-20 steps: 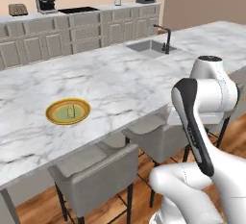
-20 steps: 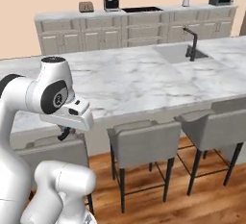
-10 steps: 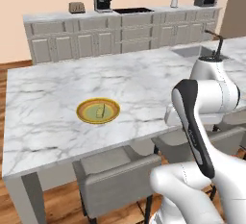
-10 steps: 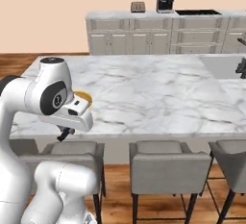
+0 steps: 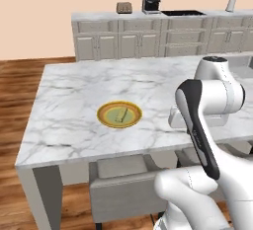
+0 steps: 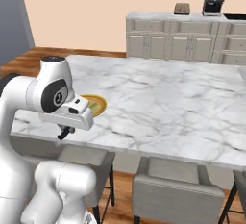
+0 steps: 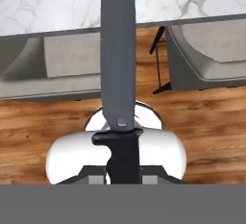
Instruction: Retrieve the butter from the fridge and place it on a plate on the dining table. Then retrieve the butter knife by the fridge and place it near the plate.
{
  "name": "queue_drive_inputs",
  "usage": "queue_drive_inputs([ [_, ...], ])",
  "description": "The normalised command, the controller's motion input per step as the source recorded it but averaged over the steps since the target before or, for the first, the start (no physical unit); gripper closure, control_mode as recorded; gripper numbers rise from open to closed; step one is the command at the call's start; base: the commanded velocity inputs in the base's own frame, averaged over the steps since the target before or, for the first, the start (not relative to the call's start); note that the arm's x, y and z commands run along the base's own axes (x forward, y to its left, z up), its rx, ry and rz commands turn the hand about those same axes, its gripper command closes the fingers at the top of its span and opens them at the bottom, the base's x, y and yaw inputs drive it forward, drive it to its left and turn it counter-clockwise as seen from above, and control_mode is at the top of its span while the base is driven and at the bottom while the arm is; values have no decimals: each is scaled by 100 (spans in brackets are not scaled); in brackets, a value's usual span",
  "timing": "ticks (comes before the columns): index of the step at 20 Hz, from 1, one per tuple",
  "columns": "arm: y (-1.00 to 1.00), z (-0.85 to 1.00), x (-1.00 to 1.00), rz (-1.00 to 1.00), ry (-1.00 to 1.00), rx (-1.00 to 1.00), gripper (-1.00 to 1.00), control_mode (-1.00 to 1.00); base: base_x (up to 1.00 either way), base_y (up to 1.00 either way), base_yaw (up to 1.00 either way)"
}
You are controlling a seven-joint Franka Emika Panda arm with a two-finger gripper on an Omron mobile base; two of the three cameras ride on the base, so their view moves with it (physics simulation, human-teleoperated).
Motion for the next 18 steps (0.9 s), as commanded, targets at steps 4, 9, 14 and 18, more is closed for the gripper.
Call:
queue_drive_inputs([
  [4, 0, 0, 0, 0, 0, 0, 100, 100, 21, -55, 11],
  [9, 0, 0, 0, 0, 0, 0, 100, 100, -4, -49, -5],
  [14, 0, 0, 0, 0, 0, 0, 100, 100, 0, 5, 0],
  [18, 0, 0, 1, -1, -2, 0, 100, -100, 0, 1, 0],
])
